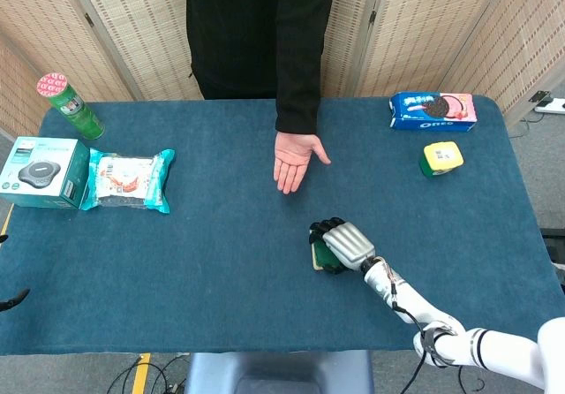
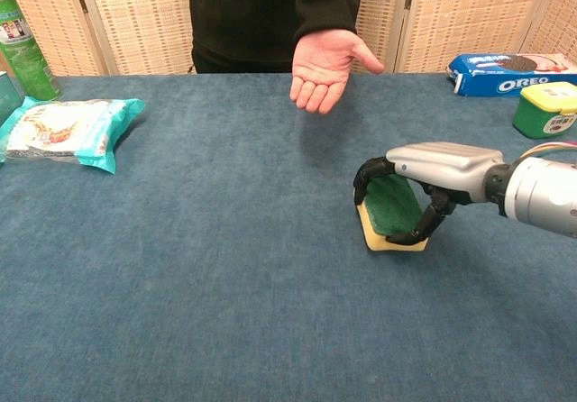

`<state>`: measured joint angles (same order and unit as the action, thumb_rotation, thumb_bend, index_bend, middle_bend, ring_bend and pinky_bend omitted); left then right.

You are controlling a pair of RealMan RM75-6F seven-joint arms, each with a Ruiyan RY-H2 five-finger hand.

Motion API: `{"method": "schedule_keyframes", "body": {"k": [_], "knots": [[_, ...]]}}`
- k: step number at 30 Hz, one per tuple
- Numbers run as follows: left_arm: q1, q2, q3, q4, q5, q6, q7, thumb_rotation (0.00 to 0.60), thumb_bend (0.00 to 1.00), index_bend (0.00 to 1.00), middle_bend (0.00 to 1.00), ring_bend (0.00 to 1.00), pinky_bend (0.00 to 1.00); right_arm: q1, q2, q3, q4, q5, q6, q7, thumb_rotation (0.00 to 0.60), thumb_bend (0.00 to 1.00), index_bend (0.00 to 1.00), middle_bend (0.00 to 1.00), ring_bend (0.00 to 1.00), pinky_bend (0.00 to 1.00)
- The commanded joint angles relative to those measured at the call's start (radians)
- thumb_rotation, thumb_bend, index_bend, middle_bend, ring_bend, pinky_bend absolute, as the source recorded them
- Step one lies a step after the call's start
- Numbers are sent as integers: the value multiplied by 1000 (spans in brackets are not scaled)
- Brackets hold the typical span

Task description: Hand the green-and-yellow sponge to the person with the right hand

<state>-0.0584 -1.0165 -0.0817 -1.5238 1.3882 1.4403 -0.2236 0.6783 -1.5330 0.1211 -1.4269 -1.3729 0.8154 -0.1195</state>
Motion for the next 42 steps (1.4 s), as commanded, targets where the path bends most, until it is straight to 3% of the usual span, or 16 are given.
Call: {"method": "schedule_keyframes", "body": {"k": [1,7,11,17,23,27,31,34,42], "knots": [[2,-1,1,-2,4,4,8,600,201,183,103,115,158,-40,50,-14,-68,-76,119,13,600,394,462,472,377,266],[-4,-7,0,-10,-3,-5,37,600,201,183,103,115,158,-99,184,-12,-229,-159,282,5,600,382,461,472,377,266],[-8,-13,-2,-16,-8,-12,50,600,201,183,103,115,158,-84,237,51,-311,-144,315,-27,600,364,461,472,377,266],[-21,-17,-1,-14,-10,-35,59,600,201,183,103,115,158,49,235,216,-319,48,213,-162,600,350,462,461,377,266],[-25,-13,-2,-7,-17,-49,46,600,201,184,103,115,158,191,161,291,-194,236,101,-243,600,328,462,432,376,266],[-23,-9,-4,-3,-22,-49,32,600,201,184,103,115,158,253,127,293,-121,328,31,-257,600,267,399,318,293,181],[-23,-7,-4,1,-23,-53,25,600,201,185,103,115,158,294,121,277,-78,411,-35,-268,600,205,171,149,107,19],[-23,-6,-5,2,-24,-52,21,600,201,185,103,115,158,321,136,260,-75,476,-75,-289,600,155,25,32,6,0],[-25,-10,-3,6,-16,-50,28,600,202,187,103,115,158,321,251,201,-211,570,-37,-360,600,106,0,0,0,0]]}}
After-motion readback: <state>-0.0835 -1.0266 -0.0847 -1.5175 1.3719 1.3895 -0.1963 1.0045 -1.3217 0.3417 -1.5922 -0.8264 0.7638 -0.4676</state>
